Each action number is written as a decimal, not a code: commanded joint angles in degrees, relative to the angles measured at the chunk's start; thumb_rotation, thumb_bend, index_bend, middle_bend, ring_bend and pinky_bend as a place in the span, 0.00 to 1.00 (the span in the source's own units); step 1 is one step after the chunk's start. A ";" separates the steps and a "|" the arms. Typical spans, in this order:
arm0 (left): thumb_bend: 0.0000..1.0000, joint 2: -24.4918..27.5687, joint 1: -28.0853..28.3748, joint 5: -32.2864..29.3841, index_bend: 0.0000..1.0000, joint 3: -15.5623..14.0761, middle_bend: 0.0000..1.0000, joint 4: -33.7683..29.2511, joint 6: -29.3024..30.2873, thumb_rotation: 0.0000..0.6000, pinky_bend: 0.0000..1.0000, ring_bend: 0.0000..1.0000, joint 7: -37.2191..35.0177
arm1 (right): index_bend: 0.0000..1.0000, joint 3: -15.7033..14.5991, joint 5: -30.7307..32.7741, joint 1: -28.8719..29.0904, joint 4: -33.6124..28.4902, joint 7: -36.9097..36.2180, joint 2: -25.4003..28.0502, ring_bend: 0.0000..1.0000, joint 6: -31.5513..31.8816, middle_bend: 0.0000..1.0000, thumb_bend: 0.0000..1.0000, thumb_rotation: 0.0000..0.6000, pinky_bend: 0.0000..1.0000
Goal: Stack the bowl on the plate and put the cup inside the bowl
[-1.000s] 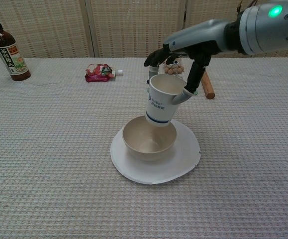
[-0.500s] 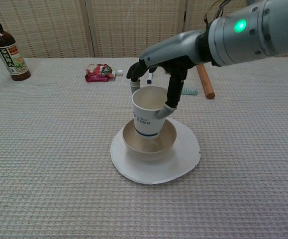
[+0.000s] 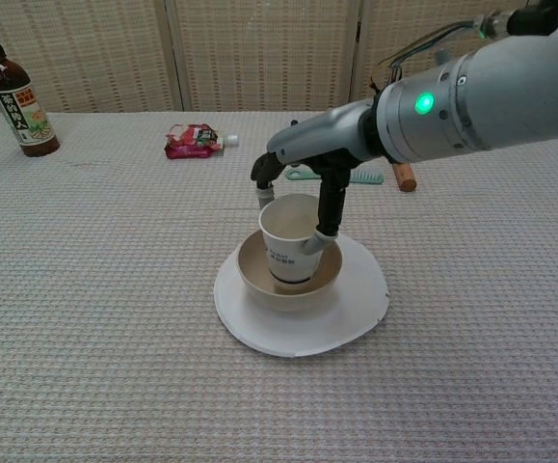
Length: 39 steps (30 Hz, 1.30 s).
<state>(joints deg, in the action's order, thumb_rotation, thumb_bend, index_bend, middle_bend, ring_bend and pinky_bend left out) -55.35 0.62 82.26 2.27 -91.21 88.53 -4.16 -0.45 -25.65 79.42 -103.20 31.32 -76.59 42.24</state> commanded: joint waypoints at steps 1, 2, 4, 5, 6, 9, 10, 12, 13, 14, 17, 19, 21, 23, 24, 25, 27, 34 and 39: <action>0.33 0.07 -0.23 -0.04 0.07 0.08 0.02 0.29 0.16 1.00 0.16 0.00 -0.46 | 0.40 -0.15 0.58 0.49 1.48 -0.17 -1.38 0.00 -0.65 0.00 0.24 1.00 0.00; 0.33 0.11 -0.31 -0.03 0.07 0.09 0.02 0.35 0.23 1.00 0.16 0.00 -0.58 | 0.40 -0.22 0.65 0.60 1.86 -0.15 -1.73 0.00 -0.74 0.00 0.24 1.00 0.00; 0.33 0.19 -0.48 -0.02 0.07 0.10 0.02 0.45 0.38 1.00 0.16 0.00 -0.76 | 0.40 -0.37 0.74 0.80 2.54 -0.02 -2.45 0.00 -0.74 0.00 0.24 1.00 0.00; 0.33 0.23 -0.58 -0.02 0.07 0.12 0.02 0.50 0.45 1.00 0.16 0.00 -0.90 | 0.40 -0.47 0.91 0.91 2.97 -0.01 -2.90 0.00 -0.79 0.00 0.24 1.00 0.00; 0.33 0.26 -0.65 -0.04 0.07 0.14 0.02 0.52 0.49 1.00 0.16 0.00 -1.01 | 0.40 -0.56 1.07 1.03 3.27 0.05 -3.19 0.00 -0.83 0.00 0.24 1.00 0.00; 0.33 0.29 -0.86 -0.13 0.08 0.21 0.02 0.74 0.57 1.00 0.16 0.00 -1.36 | 0.40 -1.12 1.83 1.57 4.21 0.70 -4.05 0.00 -0.59 0.00 0.24 1.00 0.00; 0.33 0.30 -0.92 -0.12 0.08 0.21 0.02 0.78 0.59 1.00 0.16 0.00 -1.48 | 0.40 -1.21 2.05 1.67 4.36 0.79 -4.22 0.00 -0.53 0.00 0.24 1.00 0.00; 0.33 0.29 -0.99 -0.14 0.08 0.25 0.02 0.92 0.60 1.00 0.16 0.00 -1.60 | 0.39 -1.38 2.64 1.92 4.49 0.88 -4.33 0.00 -0.75 0.00 0.24 1.00 0.00; 0.33 0.27 -1.02 -0.17 0.08 0.29 0.02 0.99 0.58 1.00 0.16 0.00 -1.70 | 0.37 -1.51 2.99 2.13 4.58 0.99 -4.39 0.00 -0.90 0.00 0.24 1.00 0.00; 0.33 0.26 -1.03 -0.16 0.08 0.32 0.02 1.03 0.56 1.00 0.16 0.00 -1.76 | 0.35 -1.60 3.17 2.25 4.66 1.06 -4.45 0.00 -0.99 0.00 0.24 1.00 0.00; 0.33 0.24 -1.08 -0.09 0.08 0.40 0.02 1.12 0.62 1.00 0.16 0.00 -1.82 | 0.25 -1.83 3.62 2.54 5.05 1.10 -4.79 0.00 -1.25 0.00 0.24 1.00 0.00; 0.33 0.24 -1.14 -0.04 0.08 0.45 0.02 1.13 0.69 1.00 0.16 0.00 -1.91 | 0.19 -1.99 3.81 2.69 5.30 1.05 -4.94 0.00 -1.55 0.00 0.24 1.00 0.00; 0.33 0.25 -1.20 -0.05 0.08 0.50 0.02 1.13 0.73 1.00 0.16 0.00 -1.95 | 0.13 -2.09 3.95 2.82 5.37 0.92 -4.88 0.00 -1.89 0.00 0.24 1.00 0.00; 0.33 0.29 -1.26 -0.07 0.08 0.55 0.02 1.16 0.76 1.00 0.16 0.00 -2.01 | 0.08 -2.28 4.07 3.01 5.29 0.86 -4.61 0.00 -2.25 0.00 0.24 1.00 0.00; 0.33 0.31 -1.27 -0.05 0.08 0.59 0.02 1.13 0.80 1.00 0.16 0.00 -2.04 | 0.06 -2.32 4.17 3.09 5.16 0.75 -4.41 0.00 -2.49 0.00 0.24 1.00 0.00; 0.33 0.36 -1.31 0.02 0.08 0.61 0.02 1.05 0.87 1.00 0.16 0.00 -2.11 | 0.04 -2.35 4.27 3.19 4.91 0.55 -4.06 0.00 -2.83 0.00 0.24 1.00 0.00; 0.33 0.43 -1.36 0.11 0.08 0.64 0.02 0.96 0.96 1.00 0.16 0.00 -2.06 | 0.01 -2.44 4.23 3.35 4.40 0.34 -3.37 0.00 -3.21 0.00 0.24 1.00 0.00; 0.33 1.06 -1.20 0.27 0.08 0.94 0.02 -0.04 0.93 1.00 0.16 0.00 -1.64 | 0.00 -2.70 1.35 2.56 -2.07 -0.82 3.22 0.00 -1.34 0.00 0.23 1.00 0.00; 0.33 2.12 -0.80 0.48 0.08 1.01 0.02 -1.84 0.40 1.00 0.16 0.00 -0.23 | 0.00 -2.59 -5.62 -1.83 -9.58 -3.54 11.20 0.00 3.06 0.00 0.23 1.00 0.00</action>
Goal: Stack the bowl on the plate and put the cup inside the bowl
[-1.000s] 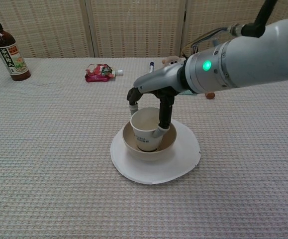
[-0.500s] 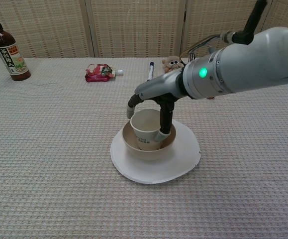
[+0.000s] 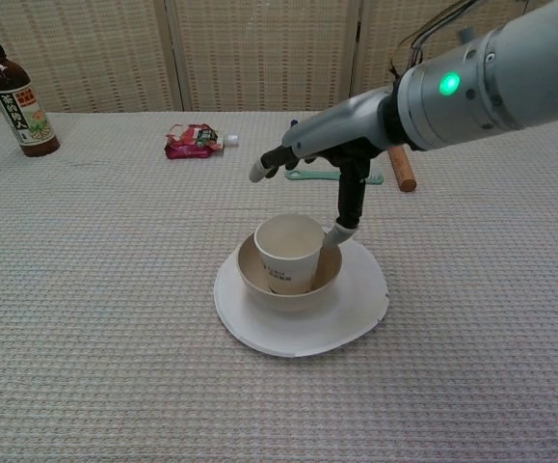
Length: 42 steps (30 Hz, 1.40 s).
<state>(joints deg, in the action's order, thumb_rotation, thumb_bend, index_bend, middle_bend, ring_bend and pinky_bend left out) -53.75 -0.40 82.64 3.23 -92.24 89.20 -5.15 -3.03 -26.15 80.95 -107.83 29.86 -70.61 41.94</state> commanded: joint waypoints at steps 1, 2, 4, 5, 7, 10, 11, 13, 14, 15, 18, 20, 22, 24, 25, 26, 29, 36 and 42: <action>0.33 0.75 0.30 0.20 0.08 0.04 0.02 -1.30 -0.34 1.00 0.16 0.00 1.22 | 0.00 -0.19 -7.18 -4.80 -6.38 -2.71 6.74 0.00 4.78 0.00 0.23 1.00 0.00; 0.33 1.08 0.52 0.29 0.08 0.09 0.02 -1.86 -0.57 1.00 0.16 0.00 1.64 | 0.00 -0.49 -9.60 -6.51 -7.74 -3.27 8.18 0.00 6.66 0.00 0.23 1.00 0.00; 0.33 1.84 1.04 0.64 0.08 0.10 0.02 -3.26 -1.18 1.00 0.16 0.00 2.70 | 0.00 -1.68 -16.20 -11.32 -10.18 -4.33 10.75 0.00 12.31 0.00 0.22 1.00 0.00; 0.33 2.25 1.35 0.78 0.08 0.13 0.02 -3.97 -1.53 1.00 0.16 0.00 3.38 | 0.00 -2.58 -19.61 -14.02 -11.10 -4.74 11.71 0.00 15.67 0.00 0.22 1.00 0.00; 0.33 3.21 2.13 1.01 0.08 0.20 0.02 -5.82 -2.57 1.00 0.16 0.00 4.67 | 0.00 -4.84 -27.48 -20.51 -11.88 -5.90 13.15 0.00 23.38 0.00 0.21 1.00 0.00; 0.33 4.17 3.25 0.88 0.08 0.34 0.02 -8.02 -4.14 1.00 0.16 0.00 7.14 | 0.00 -8.03 -36.68 -29.69 -10.13 -8.15 14.22 0.00 33.47 0.00 0.20 1.00 0.00; 0.33 4.31 3.57 0.76 0.08 0.38 0.02 -8.64 -4.61 1.00 0.16 0.00 7.72 | 0.00 -8.77 -38.78 -32.25 -9.16 -9.10 14.44 0.00 36.08 0.00 0.20 1.00 0.00; 0.33 4.37 4.27 0.48 0.08 0.50 0.02 -9.78 -5.56 1.00 0.16 0.00 9.20 | 0.00 -10.19 -42.41 -37.76 -6.47 -11.39 14.76 0.00 41.18 0.00 0.20 1.00 0.00; 0.33 4.27 4.59 0.39 0.09 0.51 0.02 -10.17 -6.00 1.00 0.16 0.00 9.86 | 0.00 -10.66 -43.52 -39.90 -5.23 -12.37 14.80 0.00 42.92 0.00 0.20 1.00 0.00; 0.33 4.05 5.03 0.27 0.09 0.49 0.02 -10.63 -6.67 1.00 0.16 0.00 10.72 | 0.00 -11.10 -44.59 -42.53 -3.51 -13.72 14.82 0.00 44.89 0.00 0.20 1.00 0.00; 0.33 3.31 6.24 -0.04 0.09 0.38 0.02 -11.60 -8.62 1.00 0.16 0.00 12.50 | 0.00 -11.63 -46.61 -48.22 0.39 -16.78 14.81 0.00 48.76 0.00 0.20 1.00 0.00; 0.33 2.83 6.93 -0.18 0.09 0.35 0.02 -11.92 -9.63 1.00 0.16 0.00 13.41 | 0.00 -11.62 -47.57 -51.19 2.29 -18.43 14.86 0.00 50.74 0.00 0.20 1.00 0.00; 0.33 2.35 7.57 -0.33 0.09 0.25 0.02 -12.18 -10.55 1.00 0.16 0.00 14.67 | 0.00 -11.44 -48.65 -54.33 4.29 -20.19 14.84 0.00 52.80 0.00 0.20 1.00 0.00; 0.33 2.08 7.99 -0.44 0.09 0.18 0.02 -12.43 -11.08 1.00 0.16 0.00 15.66 | 0.00 -11.21 -49.41 -56.71 5.82 -21.34 14.72 0.00 54.12 0.00 0.20 1.00 0.00; 0.33 1.97 8.15 -0.44 0.09 0.16 0.02 -12.53 -11.24 1.00 0.16 0.00 15.93 | 0.00 -11.04 -49.67 -57.77 6.53 -21.70 14.57 0.00 54.60 0.00 0.20 1.00 0.00; 0.33 1.81 8.31 -0.40 0.09 0.13 0.02 -12.58 -11.34 1.00 0.16 0.00 16.25 | 0.00 -10.76 -49.95 -59.28 7.51 -22.14 14.15 0.00 55.39 0.00 0.20 1.00 0.00; 0.33 1.31 8.58 -0.34 0.09 0.00 0.02 -12.31 -11.53 1.00 0.16 0.00 16.56 | 0.00 -9.80 -50.63 -62.57 10.01 -23.33 12.50 0.00 56.84 0.00 0.20 1.00 0.00; 0.33 0.83 8.85 0.04 0.09 -0.69 0.02 -11.62 -11.94 1.00 0.16 0.00 16.92 | 0.00 -7.26 -51.95 -66.66 13.57 -24.70 9.94 0.00 56.41 0.00 0.20 1.00 0.00; 0.33 -0.65 7.93 1.41 0.09 -1.20 0.02 -11.17 -9.49 1.00 0.16 0.00 17.65 | 0.00 -5.20 -53.90 -68.94 15.31 -26.54 8.65 0.00 55.61 0.00 0.20 1.00 0.00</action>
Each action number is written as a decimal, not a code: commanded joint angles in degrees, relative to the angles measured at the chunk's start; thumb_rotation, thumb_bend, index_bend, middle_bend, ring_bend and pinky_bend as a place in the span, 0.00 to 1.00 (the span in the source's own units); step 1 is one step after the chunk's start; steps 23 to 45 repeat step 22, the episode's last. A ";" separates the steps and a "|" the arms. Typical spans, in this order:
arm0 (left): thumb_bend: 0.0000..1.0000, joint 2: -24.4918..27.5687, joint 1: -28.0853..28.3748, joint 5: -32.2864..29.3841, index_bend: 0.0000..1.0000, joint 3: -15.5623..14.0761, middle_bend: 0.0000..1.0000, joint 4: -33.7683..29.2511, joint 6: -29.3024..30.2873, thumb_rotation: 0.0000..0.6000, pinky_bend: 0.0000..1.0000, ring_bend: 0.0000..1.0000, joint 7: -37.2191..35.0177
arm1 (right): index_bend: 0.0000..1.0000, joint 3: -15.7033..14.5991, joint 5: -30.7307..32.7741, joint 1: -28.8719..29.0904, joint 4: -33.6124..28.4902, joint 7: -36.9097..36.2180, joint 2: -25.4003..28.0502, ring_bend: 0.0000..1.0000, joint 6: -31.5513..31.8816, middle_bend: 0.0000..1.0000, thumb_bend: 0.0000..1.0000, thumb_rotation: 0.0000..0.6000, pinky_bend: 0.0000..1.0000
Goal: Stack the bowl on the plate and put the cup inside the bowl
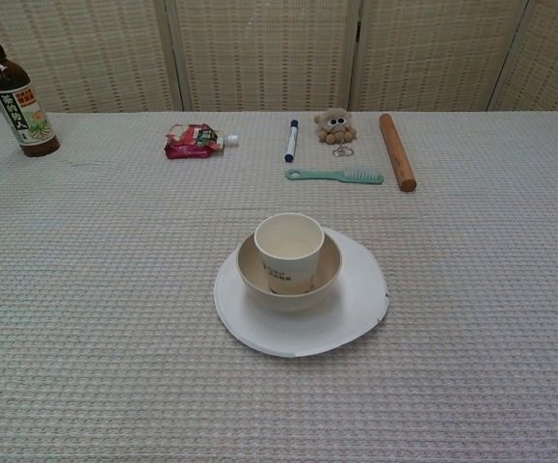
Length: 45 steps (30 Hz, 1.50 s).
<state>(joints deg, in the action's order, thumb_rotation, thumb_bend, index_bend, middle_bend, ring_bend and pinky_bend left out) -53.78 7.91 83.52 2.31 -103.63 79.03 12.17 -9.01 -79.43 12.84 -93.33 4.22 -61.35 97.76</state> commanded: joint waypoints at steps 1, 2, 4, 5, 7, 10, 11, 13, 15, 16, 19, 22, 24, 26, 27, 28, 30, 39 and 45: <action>0.33 -0.79 -0.50 0.66 0.09 -0.37 0.02 0.30 0.96 1.00 0.16 0.00 0.63 | 0.00 1.11 -0.72 -1.10 1.15 -1.07 -0.80 0.00 -0.37 0.00 0.20 1.00 0.00; 0.33 -0.98 -0.60 0.79 0.09 -0.38 0.02 0.42 1.31 1.00 0.16 0.00 0.96 | 0.00 1.35 -0.86 -1.28 1.46 -0.93 -0.85 0.00 -0.69 0.00 0.20 1.00 0.00; 0.33 -1.61 -0.78 1.03 0.09 -0.23 0.02 0.79 2.18 1.00 0.16 0.00 1.27 | 0.00 1.92 -1.06 -1.71 1.66 -0.94 -0.84 0.00 -1.43 0.00 0.20 1.00 0.00; 0.33 -2.06 -0.80 1.22 0.09 -0.12 0.02 1.13 2.53 1.00 0.16 0.00 1.12 | 0.00 2.21 -1.05 -1.90 1.72 -0.91 -0.84 0.00 -1.71 0.00 0.20 1.00 0.00; 0.33 -3.57 -0.80 1.93 0.09 -0.11 0.02 2.66 3.11 1.00 0.16 0.00 0.33 | 0.00 2.85 -1.07 -2.33 1.68 -0.94 -0.76 0.00 -2.28 0.00 0.21 1.00 0.00; 0.33 -5.59 -0.70 2.31 0.09 -0.59 0.02 5.32 2.64 1.00 0.16 0.00 -1.08 | 0.00 3.89 -1.12 -3.10 1.37 -1.09 -0.61 0.00 -2.46 0.00 0.21 1.00 0.00; 0.33 -5.94 -0.64 2.27 0.09 -0.73 0.02 5.90 2.34 1.00 0.16 0.00 -1.30 | 0.00 4.17 -1.23 -3.31 1.32 -1.07 -0.58 0.00 -2.47 0.00 0.21 1.00 0.00; 0.33 -6.36 -0.51 2.07 0.09 -0.81 0.02 6.49 1.94 1.00 0.16 0.00 -1.35 | 0.00 4.70 -1.49 -3.68 1.18 -1.10 -0.48 0.00 -2.81 0.00 0.21 1.00 0.00; 0.33 -6.48 -0.45 2.14 0.09 -0.76 0.02 6.25 2.06 1.00 0.16 0.00 -1.18 | 0.00 5.04 -1.70 -3.86 0.92 -1.39 -0.25 0.00 -3.47 0.00 0.21 1.00 0.00; 0.33 -6.41 -0.37 2.30 0.09 -0.76 0.02 6.03 2.08 1.00 0.16 0.00 -0.78 | 0.00 5.37 -1.79 -3.96 0.85 -1.64 -0.13 0.00 -3.81 0.00 0.21 1.00 0.00; 0.33 -6.23 -0.18 2.27 0.09 -0.71 0.02 5.73 1.99 1.00 0.16 0.00 0.35 | 0.00 6.53 -2.26 -3.95 1.04 -1.96 -0.28 0.00 -4.27 0.00 0.21 1.00 0.00; 0.33 -6.30 -0.52 1.99 0.09 -0.83 0.02 5.70 2.35 1.00 0.16 0.00 0.36 | 0.00 7.12 -2.53 -3.67 1.40 -1.91 -0.56 0.00 -5.73 0.00 0.21 1.00 0.00; 0.33 -6.30 -0.52 1.99 0.09 -0.83 0.02 5.70 2.35 1.00 0.16 0.00 0.36 | 0.00 7.12 -2.53 -3.67 1.40 -1.91 -0.56 0.00 -5.73 0.00 0.21 1.00 0.00; 0.33 -6.30 -0.52 1.99 0.09 -0.83 0.02 5.70 2.35 1.00 0.16 0.00 0.36 | 0.00 7.12 -2.53 -3.67 1.40 -1.91 -0.56 0.00 -5.73 0.00 0.21 1.00 0.00; 0.33 -6.30 -0.52 1.99 0.09 -0.83 0.02 5.70 2.35 1.00 0.16 0.00 0.36 | 0.00 7.12 -2.53 -3.67 1.40 -1.91 -0.56 0.00 -5.73 0.00 0.21 1.00 0.00; 0.33 -6.30 -0.52 1.99 0.09 -0.83 0.02 5.70 2.35 1.00 0.16 0.00 0.36 | 0.00 7.12 -2.53 -3.67 1.40 -1.91 -0.56 0.00 -5.73 0.00 0.21 1.00 0.00; 0.33 -6.30 -0.52 1.99 0.09 -0.83 0.02 5.70 2.35 1.00 0.16 0.00 0.36 | 0.00 7.12 -2.53 -3.67 1.40 -1.91 -0.56 0.00 -5.73 0.00 0.21 1.00 0.00; 0.33 -6.30 -0.52 1.99 0.09 -0.83 0.02 5.70 2.35 1.00 0.16 0.00 0.36 | 0.00 7.12 -2.53 -3.67 1.40 -1.91 -0.56 0.00 -5.73 0.00 0.21 1.00 0.00; 0.33 -6.30 -0.52 1.99 0.09 -0.83 0.02 5.70 2.35 1.00 0.16 0.00 0.36 | 0.00 7.12 -2.53 -3.67 1.40 -1.91 -0.56 0.00 -5.73 0.00 0.21 1.00 0.00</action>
